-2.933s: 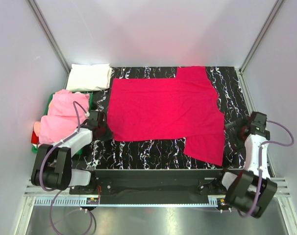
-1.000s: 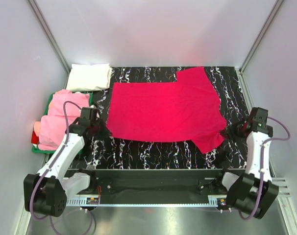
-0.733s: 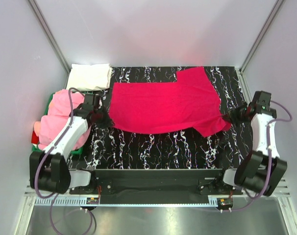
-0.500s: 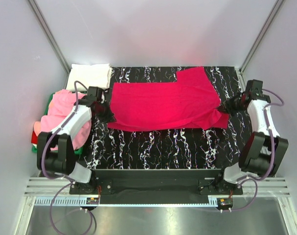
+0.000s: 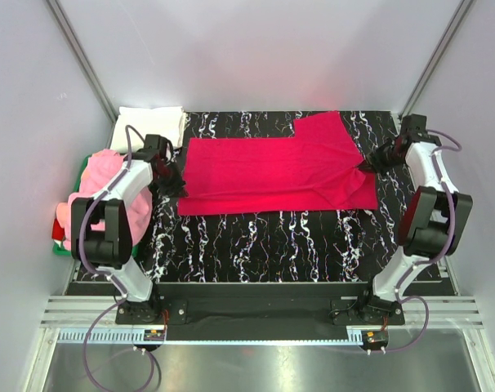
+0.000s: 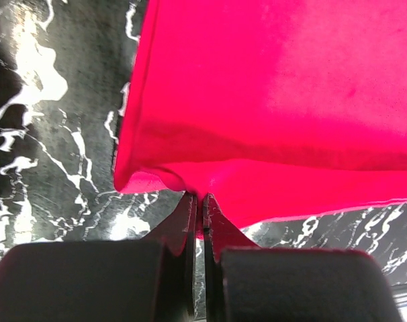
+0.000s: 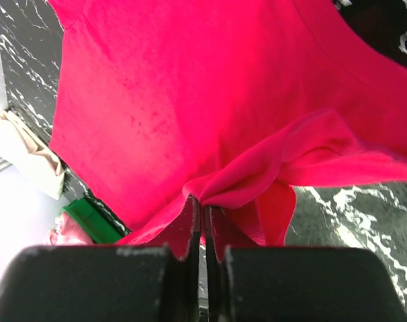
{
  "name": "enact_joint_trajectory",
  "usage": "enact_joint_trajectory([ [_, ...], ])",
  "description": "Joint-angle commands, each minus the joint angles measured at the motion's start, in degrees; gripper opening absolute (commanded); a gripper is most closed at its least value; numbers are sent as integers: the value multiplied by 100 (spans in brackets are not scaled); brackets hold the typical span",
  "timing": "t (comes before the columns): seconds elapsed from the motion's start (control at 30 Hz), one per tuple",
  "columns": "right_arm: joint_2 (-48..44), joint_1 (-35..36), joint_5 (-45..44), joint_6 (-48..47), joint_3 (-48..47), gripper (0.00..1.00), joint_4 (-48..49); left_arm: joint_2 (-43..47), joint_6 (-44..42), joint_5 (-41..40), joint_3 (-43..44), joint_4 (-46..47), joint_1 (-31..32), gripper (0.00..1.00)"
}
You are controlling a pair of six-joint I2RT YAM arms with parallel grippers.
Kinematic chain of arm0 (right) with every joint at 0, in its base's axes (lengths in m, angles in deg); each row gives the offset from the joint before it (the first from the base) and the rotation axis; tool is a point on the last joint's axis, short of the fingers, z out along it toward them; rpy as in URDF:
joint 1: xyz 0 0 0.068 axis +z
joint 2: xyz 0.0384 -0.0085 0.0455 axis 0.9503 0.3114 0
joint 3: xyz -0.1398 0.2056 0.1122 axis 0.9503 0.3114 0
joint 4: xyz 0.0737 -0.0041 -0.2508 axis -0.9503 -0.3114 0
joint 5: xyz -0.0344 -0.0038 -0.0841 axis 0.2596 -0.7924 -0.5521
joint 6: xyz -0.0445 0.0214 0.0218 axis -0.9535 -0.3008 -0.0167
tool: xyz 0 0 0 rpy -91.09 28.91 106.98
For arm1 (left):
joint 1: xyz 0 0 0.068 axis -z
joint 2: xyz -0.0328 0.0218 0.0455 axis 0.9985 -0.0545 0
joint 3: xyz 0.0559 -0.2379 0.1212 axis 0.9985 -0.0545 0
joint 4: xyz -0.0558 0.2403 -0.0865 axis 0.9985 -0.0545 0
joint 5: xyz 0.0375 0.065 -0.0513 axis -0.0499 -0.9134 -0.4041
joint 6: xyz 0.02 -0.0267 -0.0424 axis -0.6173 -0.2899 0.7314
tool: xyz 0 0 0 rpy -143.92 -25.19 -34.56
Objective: Fold and stack the t-shirts
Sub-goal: Fold the tshirt
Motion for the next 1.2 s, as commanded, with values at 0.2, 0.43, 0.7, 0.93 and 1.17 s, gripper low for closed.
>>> enact_joint_trajectory([
  [0.2, 847, 277, -244, -386, -1090, 0, -308, -570, -339, -114, 595, -160, -139, 0],
  [0.43, 1445, 374, -271, -457, -1600, 2, -343, -921, -365, -88, 727, -99, -236, 0],
  [0.7, 2710, 453, -87, -729, -3231, 59, -580, -1651, -436, 44, 1710, -459, -289, 4],
  [0.93, 2221, 444, -874, -1046, -3484, 80, -802, -1074, -629, 89, 2380, -679, -298, 71],
  [1.17, -432, 217, -1344, -642, -145, 82, 254, 246, -410, -105, 791, -222, -289, 80],
])
